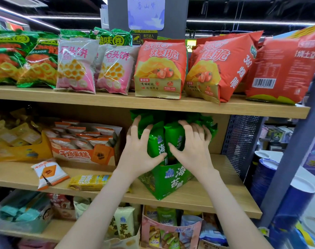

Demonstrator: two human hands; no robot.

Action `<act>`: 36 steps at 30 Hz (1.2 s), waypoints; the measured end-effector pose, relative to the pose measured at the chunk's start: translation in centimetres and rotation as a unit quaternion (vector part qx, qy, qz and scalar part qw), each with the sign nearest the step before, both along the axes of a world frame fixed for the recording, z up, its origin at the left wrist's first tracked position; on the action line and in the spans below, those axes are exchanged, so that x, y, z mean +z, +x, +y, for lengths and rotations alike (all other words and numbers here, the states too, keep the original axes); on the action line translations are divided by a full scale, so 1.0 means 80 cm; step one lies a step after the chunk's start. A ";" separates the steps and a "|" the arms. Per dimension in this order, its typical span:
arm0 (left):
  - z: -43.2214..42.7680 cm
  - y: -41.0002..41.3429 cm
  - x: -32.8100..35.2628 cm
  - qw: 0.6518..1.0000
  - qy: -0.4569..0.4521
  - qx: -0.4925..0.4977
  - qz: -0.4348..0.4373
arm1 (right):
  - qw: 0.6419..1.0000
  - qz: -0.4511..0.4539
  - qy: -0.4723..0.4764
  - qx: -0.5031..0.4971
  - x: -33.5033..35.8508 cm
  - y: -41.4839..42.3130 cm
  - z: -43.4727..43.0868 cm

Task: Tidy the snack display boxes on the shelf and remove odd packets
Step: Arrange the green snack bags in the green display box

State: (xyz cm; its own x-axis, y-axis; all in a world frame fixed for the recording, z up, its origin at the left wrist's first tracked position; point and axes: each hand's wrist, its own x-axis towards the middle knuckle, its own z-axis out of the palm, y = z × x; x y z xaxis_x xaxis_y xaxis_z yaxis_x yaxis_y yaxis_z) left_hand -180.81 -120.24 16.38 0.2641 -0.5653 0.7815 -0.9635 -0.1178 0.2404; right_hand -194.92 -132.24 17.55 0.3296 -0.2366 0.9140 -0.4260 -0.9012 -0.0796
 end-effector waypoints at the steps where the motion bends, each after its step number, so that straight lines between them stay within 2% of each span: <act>1: 0.002 0.000 0.000 1.000 0.005 0.000 0.002 | 1.000 -0.011 0.001 0.005 0.001 -0.001 0.002; 18: 0.007 0.007 0.027 0.999 0.031 0.007 -0.037 | 0.995 -0.094 -0.032 -0.006 0.022 -0.007 0.015; 24: 0.012 0.001 0.020 0.997 0.054 -0.025 -0.042 | 0.998 -0.058 -0.005 -0.001 0.013 -0.010 0.024; 27: 0.014 -0.006 0.013 0.997 0.071 -0.018 -0.029 | 0.999 0.002 -0.004 -0.041 0.000 -0.011 0.025; 30: 0.013 -0.008 0.013 0.997 0.070 -0.021 -0.016 | 0.998 0.017 0.005 -0.057 -0.008 -0.007 0.026; 36: 0.015 -0.006 0.016 0.996 0.082 -0.004 -0.037 | 0.996 -0.019 0.065 0.051 0.001 -0.009 0.030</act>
